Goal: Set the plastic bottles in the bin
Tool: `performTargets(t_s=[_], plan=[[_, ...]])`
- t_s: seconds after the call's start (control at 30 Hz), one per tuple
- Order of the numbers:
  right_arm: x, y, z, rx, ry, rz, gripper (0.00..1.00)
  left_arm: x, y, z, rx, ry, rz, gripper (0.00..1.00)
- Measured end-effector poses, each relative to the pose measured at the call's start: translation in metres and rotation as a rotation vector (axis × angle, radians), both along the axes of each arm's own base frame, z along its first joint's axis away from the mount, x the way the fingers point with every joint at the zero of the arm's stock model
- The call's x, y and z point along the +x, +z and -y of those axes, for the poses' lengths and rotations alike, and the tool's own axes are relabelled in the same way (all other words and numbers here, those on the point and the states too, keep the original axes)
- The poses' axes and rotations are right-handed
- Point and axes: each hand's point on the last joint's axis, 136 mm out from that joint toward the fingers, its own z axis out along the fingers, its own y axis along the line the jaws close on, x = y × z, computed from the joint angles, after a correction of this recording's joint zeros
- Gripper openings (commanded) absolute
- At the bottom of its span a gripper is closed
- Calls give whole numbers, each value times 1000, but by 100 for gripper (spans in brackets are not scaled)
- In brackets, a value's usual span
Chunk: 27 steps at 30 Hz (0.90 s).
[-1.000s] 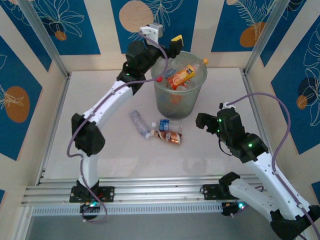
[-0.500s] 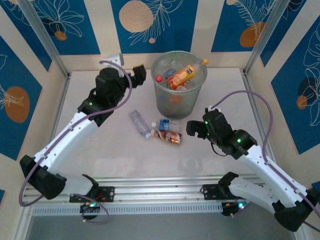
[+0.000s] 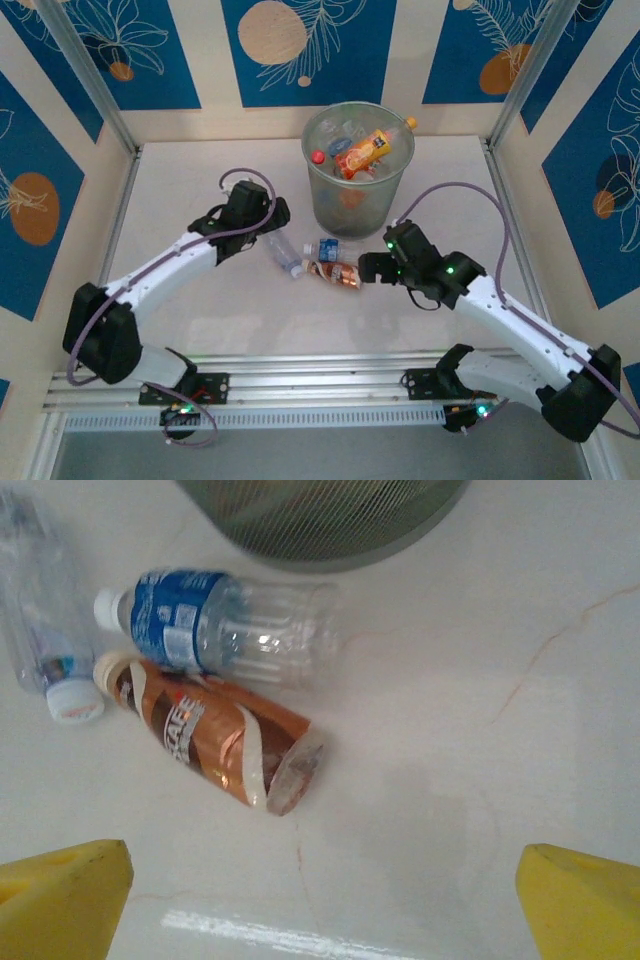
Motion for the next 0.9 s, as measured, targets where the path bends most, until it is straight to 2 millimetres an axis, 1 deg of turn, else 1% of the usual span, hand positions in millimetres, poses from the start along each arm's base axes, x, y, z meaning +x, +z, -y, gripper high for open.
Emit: performTargets(t_s=[0.13,0.2,0.27,0.5,0.7,0.77,0.9], plan=[[-3,-19,-16,-46,70,-58,96,-5,-42,7,-4,-7,-114,97],[-5,-26,-24,-69,107,-79,96,-6,-55,9,-5,-8,-151,97],[-5,-30,-33,-87,146,-94,95,-9,-63,10,-9,-10,-173,97],[2,-41,-69,-141,289,-122,89,-9,-67,9,-30,2,-178,97],[10,-55,-102,-213,423,-124,87,-10,-76,1,-35,24,-191,97],[14,-61,-110,-250,457,-126,87,-10,-78,-2,-37,29,-198,96],[24,-74,-118,-327,497,-123,87,-9,-78,-3,-47,30,-197,96]])
